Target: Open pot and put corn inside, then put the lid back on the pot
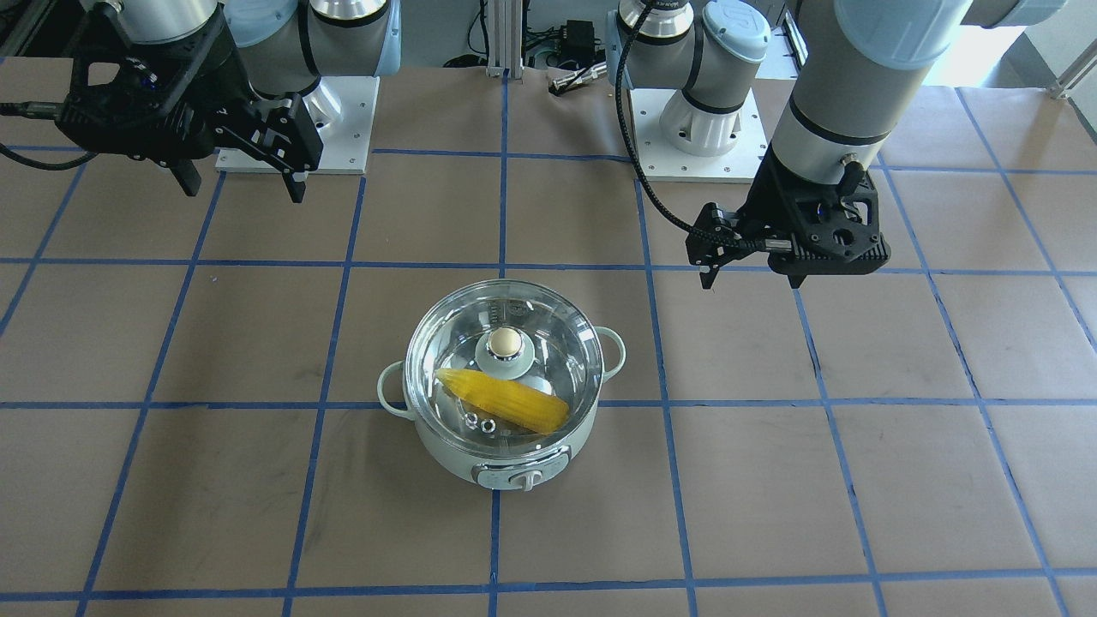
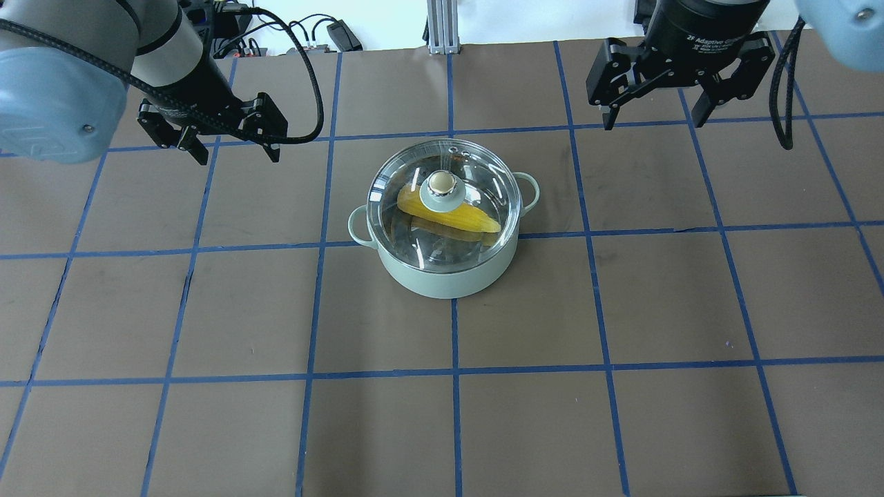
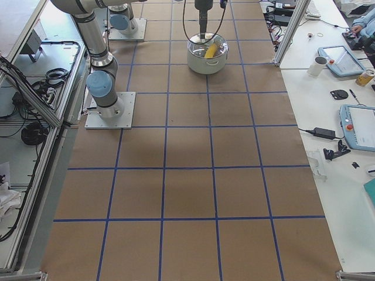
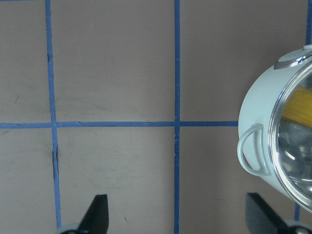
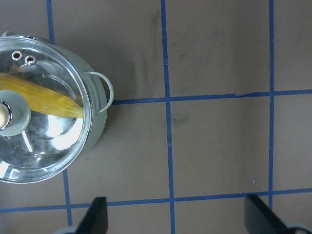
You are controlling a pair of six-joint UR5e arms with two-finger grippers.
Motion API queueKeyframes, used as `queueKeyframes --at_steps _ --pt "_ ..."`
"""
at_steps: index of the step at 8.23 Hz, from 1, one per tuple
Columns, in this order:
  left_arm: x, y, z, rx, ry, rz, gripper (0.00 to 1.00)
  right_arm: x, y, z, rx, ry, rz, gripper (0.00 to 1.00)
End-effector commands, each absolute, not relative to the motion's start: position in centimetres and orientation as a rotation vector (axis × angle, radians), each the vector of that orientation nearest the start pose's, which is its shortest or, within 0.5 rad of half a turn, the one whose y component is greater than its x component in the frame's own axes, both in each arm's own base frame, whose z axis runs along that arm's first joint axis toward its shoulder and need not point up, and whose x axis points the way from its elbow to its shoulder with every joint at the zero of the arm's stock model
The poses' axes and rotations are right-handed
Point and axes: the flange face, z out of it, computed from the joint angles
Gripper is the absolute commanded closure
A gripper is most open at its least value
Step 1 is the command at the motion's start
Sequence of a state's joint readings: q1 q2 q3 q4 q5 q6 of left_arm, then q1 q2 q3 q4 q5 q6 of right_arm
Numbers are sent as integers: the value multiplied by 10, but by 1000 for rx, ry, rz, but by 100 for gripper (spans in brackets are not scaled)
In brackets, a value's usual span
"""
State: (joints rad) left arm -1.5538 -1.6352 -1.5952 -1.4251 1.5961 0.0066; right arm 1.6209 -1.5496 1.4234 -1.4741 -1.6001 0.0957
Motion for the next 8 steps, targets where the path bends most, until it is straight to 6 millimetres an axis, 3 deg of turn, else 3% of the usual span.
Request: queueKeyframes --at_steps 1,8 --pt "-122 -525 455 -34 3114 -79 0 155 -496 539 80 3157 -58 0" --pt "-122 -525 456 -11 3111 -81 0 151 -499 537 90 3156 -53 0"
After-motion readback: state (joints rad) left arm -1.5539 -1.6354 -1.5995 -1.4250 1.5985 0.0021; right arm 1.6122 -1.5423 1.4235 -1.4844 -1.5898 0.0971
